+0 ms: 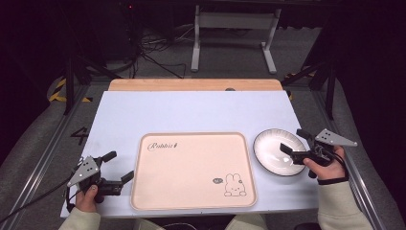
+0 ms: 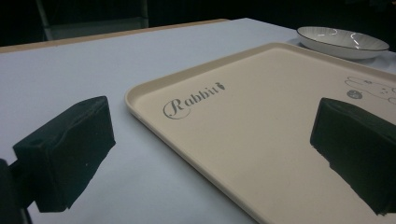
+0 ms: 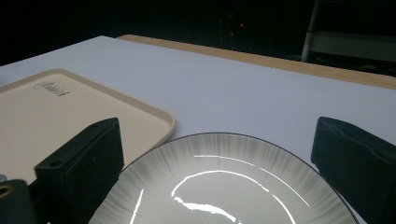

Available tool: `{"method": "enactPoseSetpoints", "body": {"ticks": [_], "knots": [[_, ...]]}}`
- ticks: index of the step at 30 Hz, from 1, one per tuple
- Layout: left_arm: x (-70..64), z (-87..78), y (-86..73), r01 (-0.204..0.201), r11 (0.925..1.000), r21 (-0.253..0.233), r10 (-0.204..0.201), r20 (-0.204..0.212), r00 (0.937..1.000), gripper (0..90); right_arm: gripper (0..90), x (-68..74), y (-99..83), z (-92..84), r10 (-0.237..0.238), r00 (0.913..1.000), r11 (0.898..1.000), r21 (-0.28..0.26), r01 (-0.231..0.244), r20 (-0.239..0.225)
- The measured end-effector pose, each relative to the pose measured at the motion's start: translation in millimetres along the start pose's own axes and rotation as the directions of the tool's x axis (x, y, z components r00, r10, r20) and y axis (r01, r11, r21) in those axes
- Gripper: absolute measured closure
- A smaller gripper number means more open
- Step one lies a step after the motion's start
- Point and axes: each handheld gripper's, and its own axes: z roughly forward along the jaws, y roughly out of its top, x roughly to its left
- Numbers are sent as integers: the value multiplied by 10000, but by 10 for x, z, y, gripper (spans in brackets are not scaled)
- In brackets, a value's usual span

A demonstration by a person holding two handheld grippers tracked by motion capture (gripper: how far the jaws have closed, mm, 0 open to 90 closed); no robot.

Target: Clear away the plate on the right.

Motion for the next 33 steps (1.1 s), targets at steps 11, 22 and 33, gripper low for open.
{"method": "enactPoseSetpoints", "body": {"ticks": [11, 22, 33], "knots": [[-1, 0, 0, 1, 10000, 0, -1, 2, 10000, 3, 62, -152, -37, 17, 869, 9952, 9962, 31, -871, 449], [0, 0, 0, 6, 10000, 1, -6, -1, 10000, 3, 207, -290, -91, 33, 1072, 9890, 9898, 825, -1158, 1014], [1, -1, 0, 9, 10000, -1, -9, 6, 10000, 3, 228, -421, -207, 59, 1540, 9775, 9724, 1531, -1758, 1440]]}}
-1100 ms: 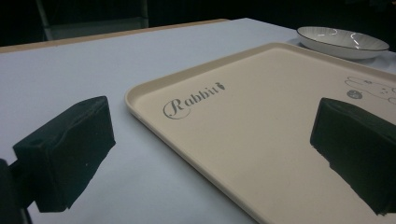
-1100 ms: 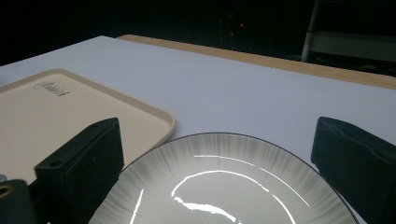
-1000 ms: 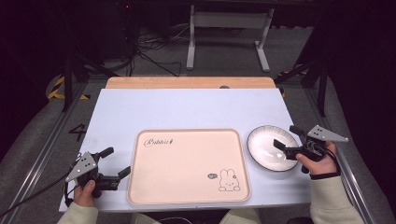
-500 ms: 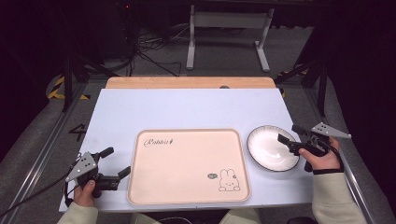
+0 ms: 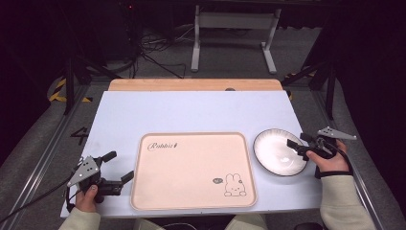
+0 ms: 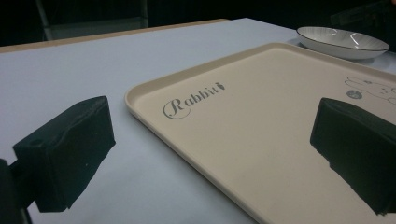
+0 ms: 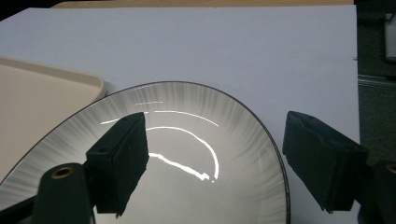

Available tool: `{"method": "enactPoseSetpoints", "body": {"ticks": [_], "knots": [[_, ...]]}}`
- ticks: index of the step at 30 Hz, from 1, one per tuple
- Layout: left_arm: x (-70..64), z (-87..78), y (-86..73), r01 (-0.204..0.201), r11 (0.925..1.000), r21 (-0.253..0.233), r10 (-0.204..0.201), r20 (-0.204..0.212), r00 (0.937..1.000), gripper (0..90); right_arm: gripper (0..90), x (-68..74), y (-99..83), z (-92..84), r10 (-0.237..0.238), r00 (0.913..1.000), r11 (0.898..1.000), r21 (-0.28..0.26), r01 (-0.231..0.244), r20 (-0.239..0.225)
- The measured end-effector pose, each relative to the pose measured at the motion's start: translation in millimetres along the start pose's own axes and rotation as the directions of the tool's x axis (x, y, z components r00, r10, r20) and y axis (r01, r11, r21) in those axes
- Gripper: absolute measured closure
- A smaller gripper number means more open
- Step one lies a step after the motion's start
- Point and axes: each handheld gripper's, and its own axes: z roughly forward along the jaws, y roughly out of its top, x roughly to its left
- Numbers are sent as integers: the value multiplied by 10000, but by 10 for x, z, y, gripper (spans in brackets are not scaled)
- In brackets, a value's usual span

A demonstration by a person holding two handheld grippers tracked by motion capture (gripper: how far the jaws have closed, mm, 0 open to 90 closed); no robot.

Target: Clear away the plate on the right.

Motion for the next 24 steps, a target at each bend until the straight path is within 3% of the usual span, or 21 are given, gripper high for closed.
{"method": "enactPoseSetpoints", "body": {"ticks": [6, 9, 13, 24], "knots": [[0, 0, 0, -8, 10000, 1, 8, -2, 10000, 3, 249, -59, -52, 16, 474, 9987, 9987, 157, -476, 184], [0, 0, 0, -4, 10000, 0, 4, -1, 10000, 3, 252, -91, -92, 26, 1090, 9938, 9931, 406, -1099, 239], [0, -1, 0, 1, 10000, 2, -1, -9, 10000, 3, 259, -118, -121, 28, 1477, 9886, 9871, 582, -1492, 305], [4, -3, 1, -20, 10000, 10, 20, -11, 10000, 3, 368, -137, -157, 21, 2106, 9775, 9724, 1004, -2107, 118]]}}
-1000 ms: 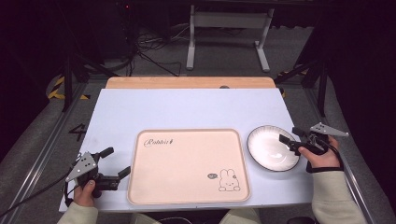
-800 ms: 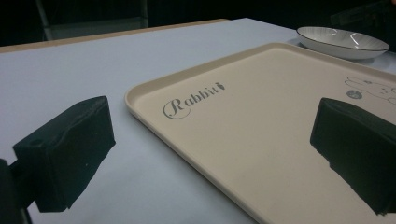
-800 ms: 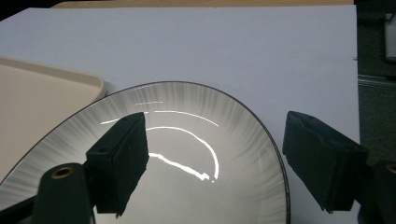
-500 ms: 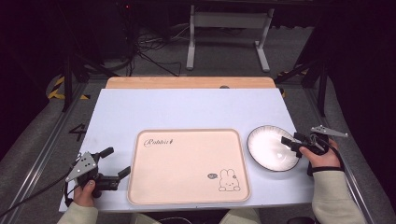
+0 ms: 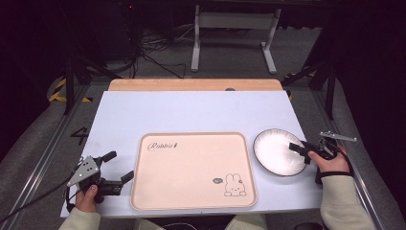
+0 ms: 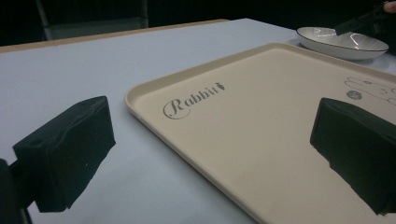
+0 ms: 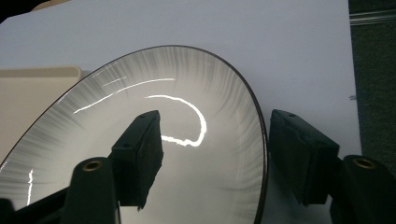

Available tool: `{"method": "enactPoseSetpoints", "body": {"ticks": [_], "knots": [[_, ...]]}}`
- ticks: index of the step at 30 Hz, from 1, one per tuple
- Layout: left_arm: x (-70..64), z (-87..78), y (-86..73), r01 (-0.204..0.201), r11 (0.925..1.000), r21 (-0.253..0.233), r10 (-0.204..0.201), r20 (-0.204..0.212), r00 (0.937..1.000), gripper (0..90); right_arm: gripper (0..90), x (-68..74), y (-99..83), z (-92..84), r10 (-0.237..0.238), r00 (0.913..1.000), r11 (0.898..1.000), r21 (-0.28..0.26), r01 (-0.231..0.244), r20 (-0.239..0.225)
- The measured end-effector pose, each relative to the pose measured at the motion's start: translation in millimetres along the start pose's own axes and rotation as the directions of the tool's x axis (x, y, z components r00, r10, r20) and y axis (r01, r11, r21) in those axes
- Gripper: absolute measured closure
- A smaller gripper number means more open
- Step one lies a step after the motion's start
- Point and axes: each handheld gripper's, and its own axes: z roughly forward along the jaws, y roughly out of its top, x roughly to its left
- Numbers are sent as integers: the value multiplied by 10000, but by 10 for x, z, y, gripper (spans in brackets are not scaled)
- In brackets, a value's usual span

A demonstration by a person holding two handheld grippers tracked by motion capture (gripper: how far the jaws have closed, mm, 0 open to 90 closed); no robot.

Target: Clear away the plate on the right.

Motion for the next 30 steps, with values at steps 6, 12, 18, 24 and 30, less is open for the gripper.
{"method": "enactPoseSetpoints", "body": {"ticks": [6, 12, 18, 24, 30], "knots": [[1, 0, -1, 33, 10000, -3, -33, 11, 10000, 3, 412, -4, -11, 7, 297, 9995, 9994, 208, -294, -142], [0, -1, -1, 40, 10000, 0, -40, 6, 10000, 3, 472, -18, -22, 9, 701, 9971, 9969, 364, -690, -290], [4, 1, -1, 56, 10000, -6, -56, -5, 10000, 3, 542, -62, -34, 7, 1154, 9927, 9927, 405, -1139, -354], [4, 3, -2, 100, 9999, -22, -100, -25, 9999, 3, 589, -81, -38, 5, 1438, 9891, 9889, 409, -1425, -316], [7, 1, 0, 103, 9999, 10, -103, -4, 9999, 3, 698, -87, -37, 6, 1611, 9869, 9861, 393, -1611, 49]]}}
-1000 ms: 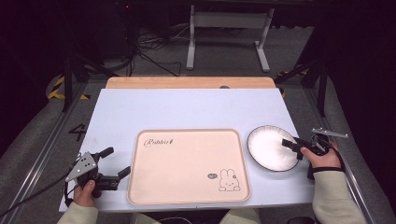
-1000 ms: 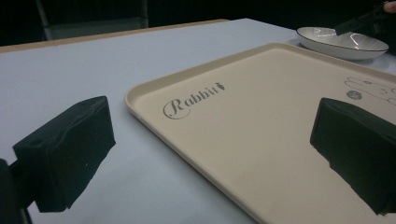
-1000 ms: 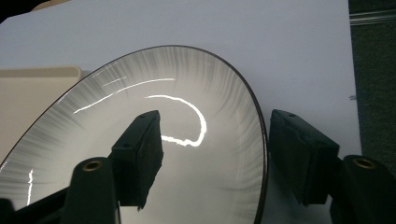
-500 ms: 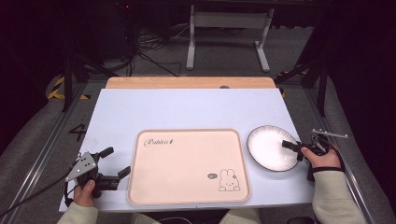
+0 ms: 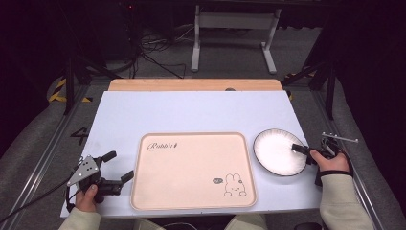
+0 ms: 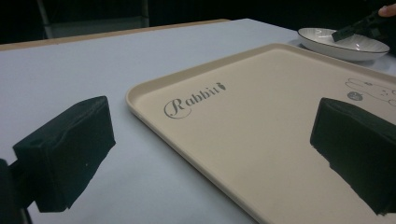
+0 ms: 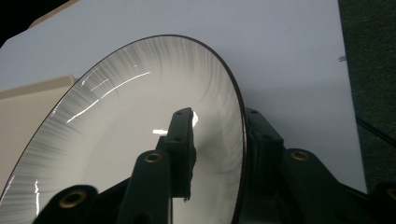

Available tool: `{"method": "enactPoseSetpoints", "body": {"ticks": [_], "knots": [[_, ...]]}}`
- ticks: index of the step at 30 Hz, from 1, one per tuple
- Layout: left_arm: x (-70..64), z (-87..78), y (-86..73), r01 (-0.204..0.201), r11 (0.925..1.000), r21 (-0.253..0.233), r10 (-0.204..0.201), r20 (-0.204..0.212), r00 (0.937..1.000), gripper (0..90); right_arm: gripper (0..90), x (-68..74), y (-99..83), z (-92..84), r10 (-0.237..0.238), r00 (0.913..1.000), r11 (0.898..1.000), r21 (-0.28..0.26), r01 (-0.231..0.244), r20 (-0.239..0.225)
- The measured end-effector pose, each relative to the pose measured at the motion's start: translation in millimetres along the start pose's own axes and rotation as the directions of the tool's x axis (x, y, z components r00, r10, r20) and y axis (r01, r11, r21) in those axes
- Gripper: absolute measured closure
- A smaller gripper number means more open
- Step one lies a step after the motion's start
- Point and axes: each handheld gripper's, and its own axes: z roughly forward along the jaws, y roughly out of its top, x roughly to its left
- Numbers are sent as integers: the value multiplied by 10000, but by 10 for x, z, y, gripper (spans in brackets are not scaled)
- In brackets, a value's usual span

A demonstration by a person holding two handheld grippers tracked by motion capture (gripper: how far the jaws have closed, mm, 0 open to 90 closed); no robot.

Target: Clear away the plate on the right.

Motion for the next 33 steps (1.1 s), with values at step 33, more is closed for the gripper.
{"method": "enactPoseSetpoints", "body": {"ticks": [33], "knots": [[0, 0, 1, -2, 10000, -3, 2, 2, 10000, 3, 846, 118, 94, -188, 1144, 9928, 9919, -511, -1161, -347]]}}
